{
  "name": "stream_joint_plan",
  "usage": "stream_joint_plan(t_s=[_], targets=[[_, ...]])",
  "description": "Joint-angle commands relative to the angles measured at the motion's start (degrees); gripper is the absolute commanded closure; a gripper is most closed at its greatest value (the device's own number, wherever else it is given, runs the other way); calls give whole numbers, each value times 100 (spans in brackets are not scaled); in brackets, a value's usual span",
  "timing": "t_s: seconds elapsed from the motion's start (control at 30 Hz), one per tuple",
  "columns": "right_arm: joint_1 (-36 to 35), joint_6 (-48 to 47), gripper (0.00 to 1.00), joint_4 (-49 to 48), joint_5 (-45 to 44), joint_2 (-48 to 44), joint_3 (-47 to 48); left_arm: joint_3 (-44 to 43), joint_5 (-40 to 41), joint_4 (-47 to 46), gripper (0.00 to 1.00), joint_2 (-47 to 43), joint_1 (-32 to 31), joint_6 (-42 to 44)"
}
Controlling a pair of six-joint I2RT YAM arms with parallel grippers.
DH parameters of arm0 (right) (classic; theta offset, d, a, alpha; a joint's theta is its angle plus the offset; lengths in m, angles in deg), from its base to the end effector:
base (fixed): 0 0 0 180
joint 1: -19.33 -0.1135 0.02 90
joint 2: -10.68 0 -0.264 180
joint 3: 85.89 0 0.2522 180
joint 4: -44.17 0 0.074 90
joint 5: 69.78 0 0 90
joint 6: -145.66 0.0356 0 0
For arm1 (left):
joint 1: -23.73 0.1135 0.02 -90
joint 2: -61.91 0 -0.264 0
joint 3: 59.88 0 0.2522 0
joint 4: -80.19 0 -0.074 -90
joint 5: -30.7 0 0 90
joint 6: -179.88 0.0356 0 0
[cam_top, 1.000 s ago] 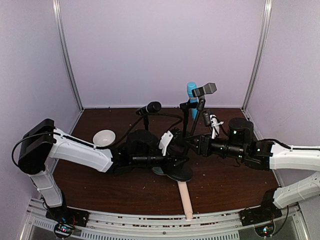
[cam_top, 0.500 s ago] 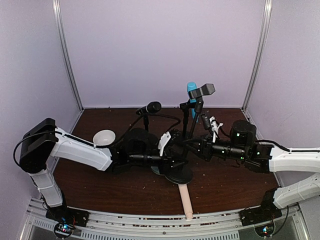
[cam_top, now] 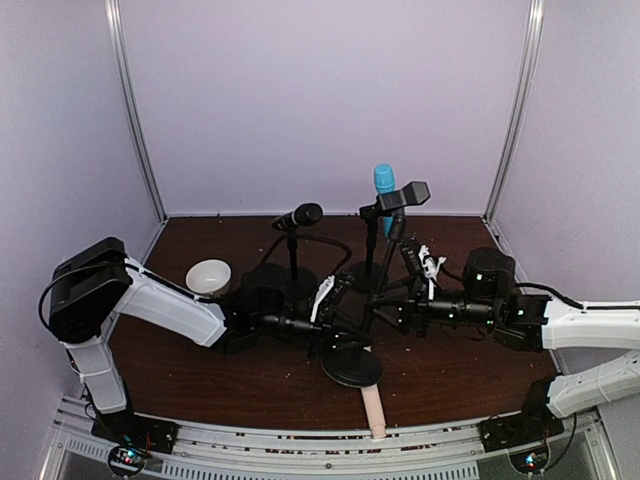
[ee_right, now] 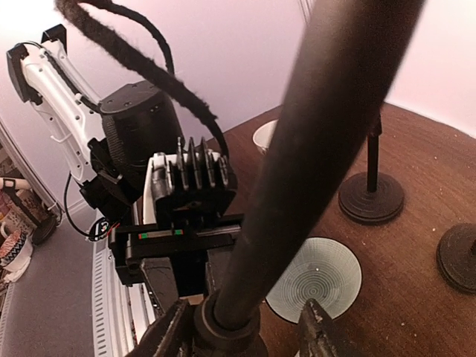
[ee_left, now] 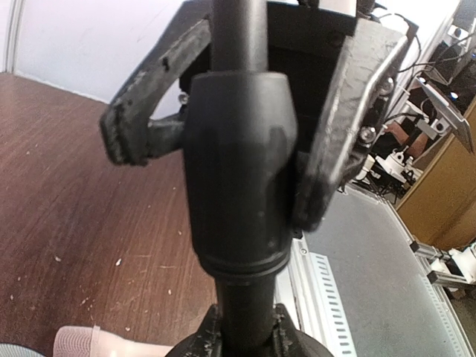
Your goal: Attach the microphones to the stand
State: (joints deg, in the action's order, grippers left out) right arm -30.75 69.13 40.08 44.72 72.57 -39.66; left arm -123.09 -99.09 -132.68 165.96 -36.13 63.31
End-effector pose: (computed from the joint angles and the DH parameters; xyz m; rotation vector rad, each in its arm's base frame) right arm 0.1444 0.1956 0.2569 -0.9075 1.6817 1.1559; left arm 0.1687 -0.3360 0.1906 1.1221 1.6562 -1.6397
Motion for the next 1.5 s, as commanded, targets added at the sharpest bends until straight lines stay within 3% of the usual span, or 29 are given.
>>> stream_joint_plan(t_s=[0.0, 0.23, 0.47, 0.6, 0.77, 1.07, 1.47], targets=[[235, -11, 50, 989, -1065, -17, -175, 14, -296, -1536, 100, -349, -53, 23], [314, 68, 45, 1456, -1377, -690, -310, 161, -78, -1700, 100, -254, -53, -100], [310, 109, 41, 1266, -340, -1318, -161, 190, 1081, -1131, 100, -325, -54, -63], [310, 177, 37, 1421, -456, -1556, 376, 208, 1368, -954, 100, -350, -55, -50], [313, 182, 33, 1810, -977, -1136, 1290, 166, 1401, -876, 100, -316, -68, -86], [313, 529, 33, 1661, -1224, -20, 2256, 168, 1292, -863, 100, -315, -136, -122], [341, 1042, 45, 853, -1049, 130, 2021, 173, 1243, -855, 100, -283, -167, -106]])
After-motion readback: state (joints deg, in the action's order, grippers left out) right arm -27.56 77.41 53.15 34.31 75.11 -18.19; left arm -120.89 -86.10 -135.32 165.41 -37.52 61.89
